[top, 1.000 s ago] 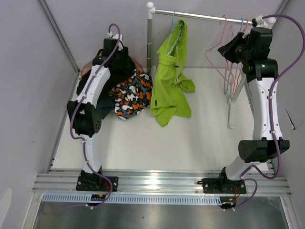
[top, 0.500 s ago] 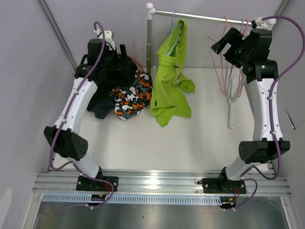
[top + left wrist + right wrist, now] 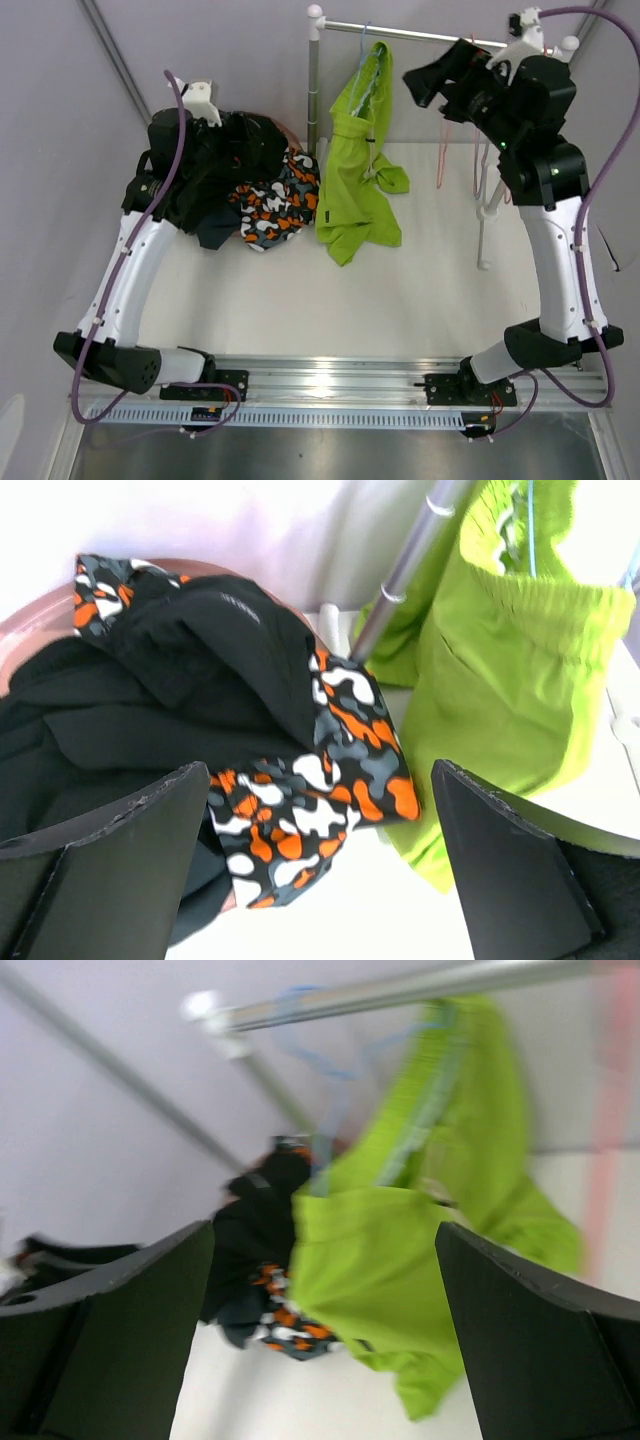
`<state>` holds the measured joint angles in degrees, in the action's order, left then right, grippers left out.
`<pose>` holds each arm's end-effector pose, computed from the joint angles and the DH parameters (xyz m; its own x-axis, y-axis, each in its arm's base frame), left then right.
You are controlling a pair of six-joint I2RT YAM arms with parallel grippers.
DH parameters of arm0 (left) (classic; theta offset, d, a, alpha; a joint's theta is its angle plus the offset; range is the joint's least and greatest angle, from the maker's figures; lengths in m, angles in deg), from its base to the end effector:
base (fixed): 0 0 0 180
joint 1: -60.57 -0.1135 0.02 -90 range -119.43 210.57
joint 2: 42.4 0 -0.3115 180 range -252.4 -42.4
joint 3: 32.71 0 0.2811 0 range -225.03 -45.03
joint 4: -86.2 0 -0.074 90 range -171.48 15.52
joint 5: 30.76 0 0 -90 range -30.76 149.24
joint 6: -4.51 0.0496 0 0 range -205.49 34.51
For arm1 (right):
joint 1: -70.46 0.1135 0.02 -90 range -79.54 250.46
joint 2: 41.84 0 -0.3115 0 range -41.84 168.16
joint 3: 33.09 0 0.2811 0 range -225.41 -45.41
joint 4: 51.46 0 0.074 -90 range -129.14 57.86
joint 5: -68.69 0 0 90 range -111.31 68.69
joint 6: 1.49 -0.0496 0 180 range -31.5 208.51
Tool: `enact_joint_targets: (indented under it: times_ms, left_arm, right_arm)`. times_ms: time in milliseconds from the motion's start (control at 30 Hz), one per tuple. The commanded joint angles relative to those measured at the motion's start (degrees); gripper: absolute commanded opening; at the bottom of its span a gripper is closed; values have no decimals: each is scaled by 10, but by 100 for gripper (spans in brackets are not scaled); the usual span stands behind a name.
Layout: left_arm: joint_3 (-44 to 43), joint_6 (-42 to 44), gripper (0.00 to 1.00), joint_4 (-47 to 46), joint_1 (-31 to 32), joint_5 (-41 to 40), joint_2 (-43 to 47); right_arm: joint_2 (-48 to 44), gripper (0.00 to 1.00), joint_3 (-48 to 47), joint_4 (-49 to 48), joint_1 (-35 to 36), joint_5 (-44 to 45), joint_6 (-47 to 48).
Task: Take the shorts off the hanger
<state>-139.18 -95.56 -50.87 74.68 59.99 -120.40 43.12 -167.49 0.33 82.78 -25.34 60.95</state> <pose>0.3121 -0.0791 0.5213 -0.2832 -0.1091 -0.9528 0.2098 0.9624 -0.1725 0.2912 0.0672 0.6323 -0.1657 0.4362 -0.8844 -0.2310 0.8547 0.4648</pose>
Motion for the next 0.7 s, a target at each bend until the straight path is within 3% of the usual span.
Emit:
enact_joint_targets:
  times_ms: [0,133,400,667]
  left_arm:
    - [41,1,99,-46,4,29,53]
    - [106,-7,99,-56,4,57,100]
    - [214,-37,99,-91,4,103,182]
    - [256,-41,99,-105,4,113,220]
  right_arm:
    - [53,99,-51,-51,80,-20,26]
    - [150,99,-157,-25,126,-7,31]
    - [237,98,-181,-46,134,29,16]
    - [302,93,-179,-92,140,43,-17]
